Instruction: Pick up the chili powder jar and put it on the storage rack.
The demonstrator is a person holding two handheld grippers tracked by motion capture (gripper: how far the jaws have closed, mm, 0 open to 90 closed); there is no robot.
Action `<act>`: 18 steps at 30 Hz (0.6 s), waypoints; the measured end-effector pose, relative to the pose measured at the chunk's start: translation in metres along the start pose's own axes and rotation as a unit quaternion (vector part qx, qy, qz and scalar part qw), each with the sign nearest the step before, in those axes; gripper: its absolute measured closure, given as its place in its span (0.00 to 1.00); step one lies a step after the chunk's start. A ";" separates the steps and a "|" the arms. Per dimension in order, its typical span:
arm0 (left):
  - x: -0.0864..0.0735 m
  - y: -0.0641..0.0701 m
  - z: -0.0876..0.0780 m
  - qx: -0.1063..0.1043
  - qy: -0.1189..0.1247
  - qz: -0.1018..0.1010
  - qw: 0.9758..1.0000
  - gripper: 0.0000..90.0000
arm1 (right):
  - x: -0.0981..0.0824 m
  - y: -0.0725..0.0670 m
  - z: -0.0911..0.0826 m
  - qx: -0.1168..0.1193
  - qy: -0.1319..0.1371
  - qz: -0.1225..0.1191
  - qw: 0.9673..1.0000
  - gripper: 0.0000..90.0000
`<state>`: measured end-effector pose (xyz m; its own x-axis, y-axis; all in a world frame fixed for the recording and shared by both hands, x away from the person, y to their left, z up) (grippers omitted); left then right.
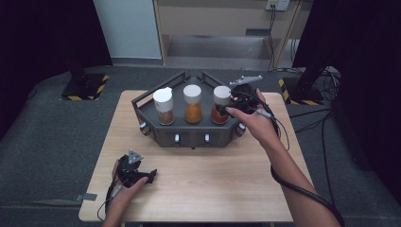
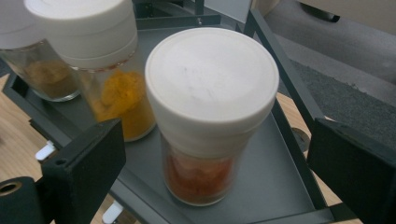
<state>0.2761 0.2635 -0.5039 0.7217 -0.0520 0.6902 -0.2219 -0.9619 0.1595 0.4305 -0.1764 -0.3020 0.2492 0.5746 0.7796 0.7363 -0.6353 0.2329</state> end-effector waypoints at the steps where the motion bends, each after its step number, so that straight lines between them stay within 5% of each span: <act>1: 0.000 0.000 0.000 0.000 0.000 0.000 1.000 0.00 | -0.002 -0.002 -0.004 0.002 0.001 -0.005 1.000 0.04; 18: 0.000 0.000 0.000 0.000 -0.001 0.000 1.000 0.00 | -0.028 -0.015 -0.029 0.003 -0.010 -0.014 1.000 0.04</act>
<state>0.2761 0.2636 -0.5038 0.7225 -0.0530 0.6893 -0.2220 -0.9620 0.1587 0.3944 -0.1974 -0.3105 0.2417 0.6019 0.7611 0.7462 -0.6167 0.2507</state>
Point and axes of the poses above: each handheld gripper's, and its own axes: z roughly forward along the jaws, x roughly out of its top, y roughly to its right, the point moved 6 cm from there along z, roughly forward along the jaws, and after that the axes turned 14 degrees about -z, right-handed, at the moved point
